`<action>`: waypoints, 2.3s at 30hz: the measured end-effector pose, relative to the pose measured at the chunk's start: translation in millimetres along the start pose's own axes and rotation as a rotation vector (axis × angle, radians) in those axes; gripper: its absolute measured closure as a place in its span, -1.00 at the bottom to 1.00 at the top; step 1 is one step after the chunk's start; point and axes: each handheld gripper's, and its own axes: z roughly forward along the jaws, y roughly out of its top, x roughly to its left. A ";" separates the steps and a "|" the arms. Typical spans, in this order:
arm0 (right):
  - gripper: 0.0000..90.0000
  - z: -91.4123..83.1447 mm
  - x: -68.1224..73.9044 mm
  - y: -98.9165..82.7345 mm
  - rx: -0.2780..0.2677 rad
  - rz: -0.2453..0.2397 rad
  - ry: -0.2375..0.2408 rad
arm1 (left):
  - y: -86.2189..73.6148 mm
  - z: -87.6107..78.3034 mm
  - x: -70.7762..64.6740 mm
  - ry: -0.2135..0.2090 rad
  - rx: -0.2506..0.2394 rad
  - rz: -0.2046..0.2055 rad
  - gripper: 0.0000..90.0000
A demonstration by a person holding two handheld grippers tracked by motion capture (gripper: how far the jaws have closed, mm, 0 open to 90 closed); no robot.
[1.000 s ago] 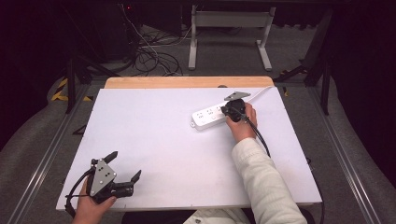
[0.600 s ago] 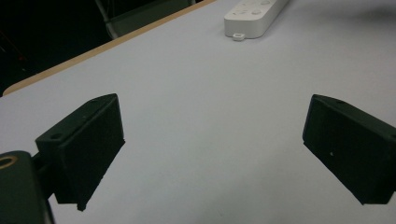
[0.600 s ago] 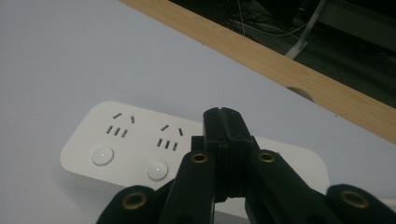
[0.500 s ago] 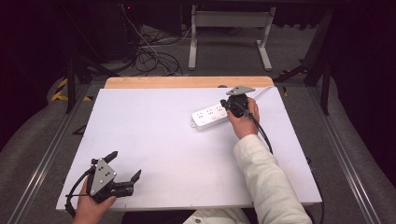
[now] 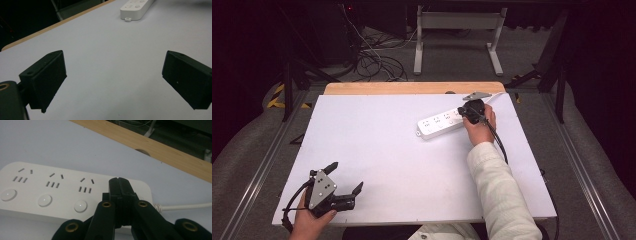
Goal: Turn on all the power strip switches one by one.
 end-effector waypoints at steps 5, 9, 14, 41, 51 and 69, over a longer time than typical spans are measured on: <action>1.00 4.9 -0.8 -6.3 0.023 -0.006 -0.003 | 0.1 -0.4 -0.4 0.000 0.001 0.003 -0.87; 1.00 8.8 -1.0 -10.7 0.036 -0.004 -0.001 | 0.1 0.0 -0.4 0.000 0.001 0.002 -0.88; 1.00 10.2 -2.2 -12.7 0.040 0.000 -0.005 | 0.0 -0.1 -0.3 -0.001 0.001 0.003 -0.88; 1.00 14.6 3.6 -11.3 0.055 0.002 0.008 | 0.2 -1.0 -1.3 -0.002 0.000 0.007 -0.88; 1.00 14.3 -0.8 -15.4 0.029 0.069 0.030 | -0.1 -1.7 -1.8 -0.003 -0.005 0.000 -0.88; 1.00 3.5 3.3 -7.2 -0.002 0.053 0.019 | 0.3 -1.0 0.1 0.002 -0.003 -0.003 -0.88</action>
